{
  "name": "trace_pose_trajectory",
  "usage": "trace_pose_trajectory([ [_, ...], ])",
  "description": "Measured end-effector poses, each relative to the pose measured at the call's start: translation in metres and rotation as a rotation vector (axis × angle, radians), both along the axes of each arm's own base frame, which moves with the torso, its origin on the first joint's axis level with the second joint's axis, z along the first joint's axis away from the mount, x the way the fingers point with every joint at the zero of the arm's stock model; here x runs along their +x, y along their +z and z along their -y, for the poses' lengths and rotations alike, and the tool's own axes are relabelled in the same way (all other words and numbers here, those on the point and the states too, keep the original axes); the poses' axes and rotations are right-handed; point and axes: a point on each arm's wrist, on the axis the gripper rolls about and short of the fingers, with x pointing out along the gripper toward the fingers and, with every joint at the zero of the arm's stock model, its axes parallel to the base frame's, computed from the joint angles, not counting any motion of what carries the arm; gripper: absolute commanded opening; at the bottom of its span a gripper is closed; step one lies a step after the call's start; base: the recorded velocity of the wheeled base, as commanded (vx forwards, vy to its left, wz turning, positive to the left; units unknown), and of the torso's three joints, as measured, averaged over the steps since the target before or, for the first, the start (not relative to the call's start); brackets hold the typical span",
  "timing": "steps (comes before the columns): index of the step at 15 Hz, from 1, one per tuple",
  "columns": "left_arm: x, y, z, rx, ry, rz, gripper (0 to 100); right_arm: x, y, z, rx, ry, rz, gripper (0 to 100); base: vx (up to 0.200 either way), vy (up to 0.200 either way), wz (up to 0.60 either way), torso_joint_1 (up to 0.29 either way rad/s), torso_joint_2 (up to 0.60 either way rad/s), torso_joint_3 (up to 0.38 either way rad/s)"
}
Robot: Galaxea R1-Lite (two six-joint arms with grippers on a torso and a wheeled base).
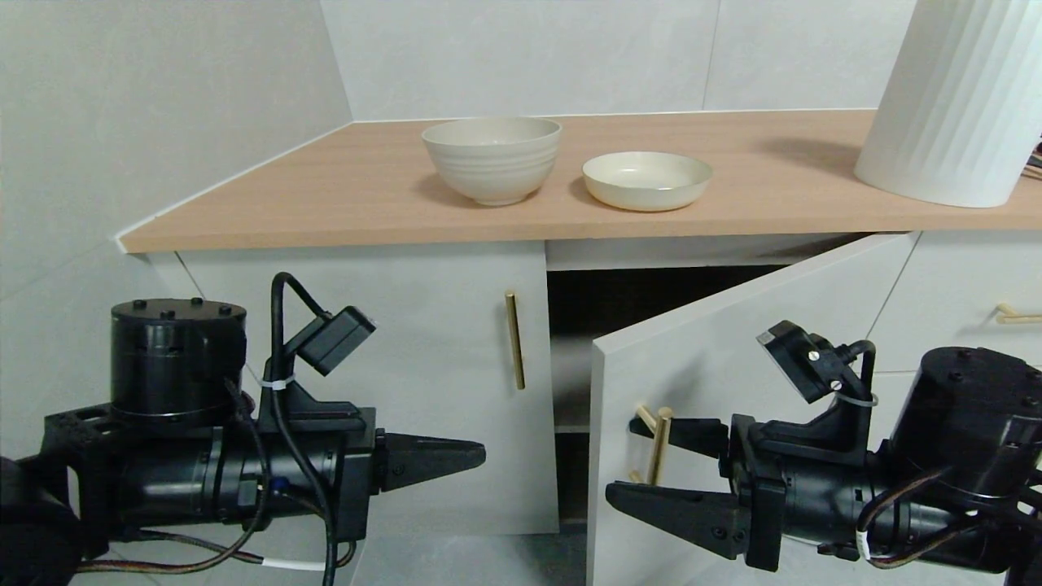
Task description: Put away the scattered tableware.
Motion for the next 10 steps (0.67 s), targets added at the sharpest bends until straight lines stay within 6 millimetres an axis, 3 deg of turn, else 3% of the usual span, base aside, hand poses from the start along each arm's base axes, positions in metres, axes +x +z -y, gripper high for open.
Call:
trace_pose_trajectory([
  [7, 0.026, -0.006, 0.032, -0.053, -0.051, 0.116, 0, 0.0, 0.0, 0.0, -0.004, -0.006, 0.004, 100, 0.0, 0.0, 0.0, 0.0, 0.0, 0.0],
  [10, 0.045, -0.021, 0.054, -0.039, -0.041, 0.125, 0, 0.0, -0.001, 0.0, -0.011, -0.019, 0.022, 100, 0.0, 0.0, 0.0, 0.0, 0.0, 0.0],
])
